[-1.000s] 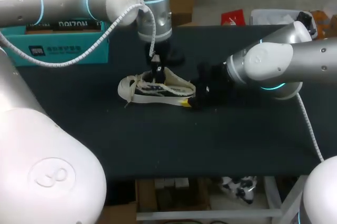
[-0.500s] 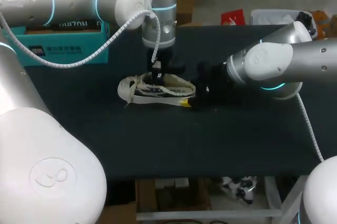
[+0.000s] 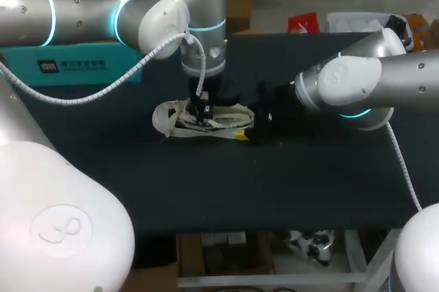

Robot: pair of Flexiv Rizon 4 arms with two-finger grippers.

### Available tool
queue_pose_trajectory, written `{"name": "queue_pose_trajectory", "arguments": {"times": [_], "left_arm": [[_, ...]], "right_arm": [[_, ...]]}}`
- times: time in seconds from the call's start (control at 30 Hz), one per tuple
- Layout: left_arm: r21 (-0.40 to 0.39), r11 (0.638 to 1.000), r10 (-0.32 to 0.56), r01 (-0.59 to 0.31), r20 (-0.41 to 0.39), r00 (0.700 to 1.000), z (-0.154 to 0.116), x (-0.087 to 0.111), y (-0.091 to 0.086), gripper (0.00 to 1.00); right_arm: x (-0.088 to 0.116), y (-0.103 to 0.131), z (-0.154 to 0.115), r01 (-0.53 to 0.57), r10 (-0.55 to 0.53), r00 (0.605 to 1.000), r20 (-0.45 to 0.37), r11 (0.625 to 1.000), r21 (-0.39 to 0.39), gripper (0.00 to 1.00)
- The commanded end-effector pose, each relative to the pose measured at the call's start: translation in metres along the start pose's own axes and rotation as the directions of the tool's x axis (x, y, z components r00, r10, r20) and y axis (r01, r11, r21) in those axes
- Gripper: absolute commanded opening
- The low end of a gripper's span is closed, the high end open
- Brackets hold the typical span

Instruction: Open the shoe tongue, take the insole out of the shoe, put the insole back into the shoe, and pack the shoe into the shoebox

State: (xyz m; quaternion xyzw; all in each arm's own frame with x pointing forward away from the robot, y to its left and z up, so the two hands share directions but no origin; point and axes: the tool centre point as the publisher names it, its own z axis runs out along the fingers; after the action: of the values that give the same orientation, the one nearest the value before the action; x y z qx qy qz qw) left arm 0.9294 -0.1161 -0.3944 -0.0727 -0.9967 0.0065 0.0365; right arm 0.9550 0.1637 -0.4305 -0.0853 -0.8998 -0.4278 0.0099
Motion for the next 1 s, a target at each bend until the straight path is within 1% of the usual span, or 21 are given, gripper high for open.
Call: {"name": "queue_pose_trajectory", "arguments": {"times": [0.03,0.1,0.13,0.43,0.57,0.8,0.87,0.93,1.0], "left_arm": [[0.017,1.0,-0.019,0.017,0.107,0.994,0.027,0.008,0.006,0.0],[0.02,1.0,-0.022,0.02,0.114,0.993,0.028,0.006,0.006,0.0],[0.022,0.999,-0.029,0.026,0.13,0.991,0.028,0.005,0.007,0.0],[0.032,0.999,-0.036,0.032,0.142,0.989,0.032,-0.001,0.009,0.0],[0.038,0.998,-0.052,0.045,0.189,0.981,0.036,-0.001,0.008,0.0],[0.066,0.997,-0.054,0.04,0.234,0.971,0.038,-0.001,0.01,0.0],[0.076,0.997,-0.051,0.033,0.243,0.969,0.038,-0.001,0.011,0.06],[0.081,0.996,-0.054,0.035,0.251,0.966,0.039,-0.003,0.011,0.04],[0.083,0.996,-0.055,0.034,0.259,0.964,0.04,-0.005,0.011,0.05]], "right_arm": [[0.0,-0.003,0.003,-0.001,0.001,1.0,-0.002,1.0,-0.001,0.0],[0.0,-0.003,0.003,-0.001,0.001,1.0,-0.002,1.0,-0.001,0.0],[0.0,-0.003,0.003,-0.001,0.001,1.0,-0.002,1.0,-0.001,0.0],[0.0,-0.003,0.003,-0.001,0.001,1.0,-0.002,1.0,-0.001,0.0],[0.0,-0.003,0.003,-0.001,0.001,1.0,-0.002,1.0,-0.001,0.0],[0.0,-0.003,0.003,-0.001,0.001,1.0,-0.002,1.0,-0.001,0.0],[0.0,-0.003,0.003,-0.001,0.001,1.0,-0.002,1.0,-0.001,0.0],[0.0,-0.003,0.003,-0.001,0.001,1.0,-0.002,1.0,-0.001,0.0],[0.0,-0.003,0.003,-0.001,0.001,1.0,-0.002,1.0,-0.001,0.0]]}}
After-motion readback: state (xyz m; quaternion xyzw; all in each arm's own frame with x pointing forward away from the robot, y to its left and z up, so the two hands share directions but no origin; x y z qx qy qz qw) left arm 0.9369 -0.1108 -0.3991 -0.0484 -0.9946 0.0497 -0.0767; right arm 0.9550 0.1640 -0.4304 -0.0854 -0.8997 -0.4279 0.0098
